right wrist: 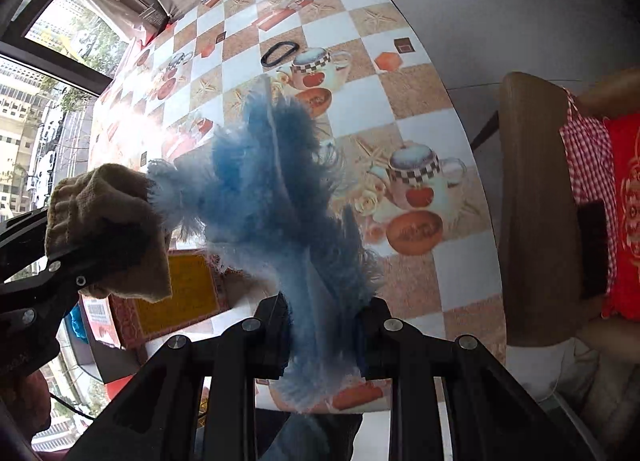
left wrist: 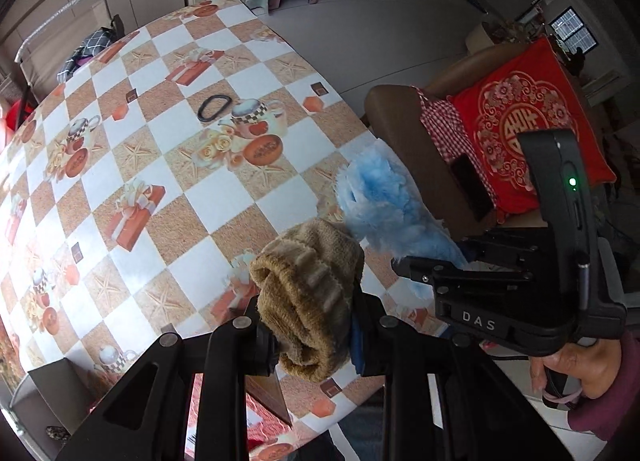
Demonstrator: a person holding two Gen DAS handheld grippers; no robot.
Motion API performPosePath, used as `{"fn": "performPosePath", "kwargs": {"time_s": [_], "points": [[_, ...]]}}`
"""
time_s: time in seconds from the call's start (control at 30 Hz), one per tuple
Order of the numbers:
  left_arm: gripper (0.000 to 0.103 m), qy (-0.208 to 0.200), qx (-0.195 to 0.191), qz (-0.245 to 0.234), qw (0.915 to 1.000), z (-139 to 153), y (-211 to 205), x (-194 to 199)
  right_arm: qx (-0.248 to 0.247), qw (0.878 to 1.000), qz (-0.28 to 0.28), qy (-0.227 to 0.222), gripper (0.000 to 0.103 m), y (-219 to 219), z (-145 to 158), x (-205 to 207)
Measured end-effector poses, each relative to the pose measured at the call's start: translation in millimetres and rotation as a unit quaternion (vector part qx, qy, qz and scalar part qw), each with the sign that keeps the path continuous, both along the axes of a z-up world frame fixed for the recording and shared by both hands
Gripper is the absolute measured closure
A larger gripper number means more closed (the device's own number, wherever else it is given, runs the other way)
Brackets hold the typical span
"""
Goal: Organize soft objects
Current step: 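Lift and carry the beige cap and blue fluff over the white box with both tools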
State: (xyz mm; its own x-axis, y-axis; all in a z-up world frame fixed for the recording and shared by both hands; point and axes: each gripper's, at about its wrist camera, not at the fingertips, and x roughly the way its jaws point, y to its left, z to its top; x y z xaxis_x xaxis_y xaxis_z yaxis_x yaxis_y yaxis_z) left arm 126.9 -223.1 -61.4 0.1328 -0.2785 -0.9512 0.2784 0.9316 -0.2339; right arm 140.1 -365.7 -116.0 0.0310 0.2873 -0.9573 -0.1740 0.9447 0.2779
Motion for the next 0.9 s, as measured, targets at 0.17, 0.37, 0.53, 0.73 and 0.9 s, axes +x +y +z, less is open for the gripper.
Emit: {"fn": "performPosePath", "kwargs": {"time_s": [0.17, 0.37, 0.53, 0.73, 0.9], "points": [[0.074, 0.002, -0.011, -0.037, 0.9993, 9.7, -12.9, -39.8, -0.012, 1.000, -0.003, 0.011, 0.077, -4.4, 0.2, -37.7], [0.074, 0.008, -0.017, -0.079, 0.9967, 16.8, -18.1, -91.3, -0.015, 1.000, -0.001, 0.019, 0.077, 0.8, 1.8, -74.5], [0.074, 0.013, -0.006, -0.097, 0.9952, 13.6, -8.9, -124.8, -0.015, 1.000, 0.007, 0.018, 0.077, 10.1, 6.7, -98.0], [0.074, 0.012, 0.001, -0.083, 0.9965, 13.0, 13.8, -145.7, -0.015, 0.999, 0.029, 0.018, 0.077, 31.6, 8.4, -119.4], [0.074, 0.007, 0.009, -0.058, 0.9982, 11.5, 38.3, -157.6, -0.017, 0.998, 0.063, 0.025, 0.077, 52.7, 4.0, -138.5]]}}
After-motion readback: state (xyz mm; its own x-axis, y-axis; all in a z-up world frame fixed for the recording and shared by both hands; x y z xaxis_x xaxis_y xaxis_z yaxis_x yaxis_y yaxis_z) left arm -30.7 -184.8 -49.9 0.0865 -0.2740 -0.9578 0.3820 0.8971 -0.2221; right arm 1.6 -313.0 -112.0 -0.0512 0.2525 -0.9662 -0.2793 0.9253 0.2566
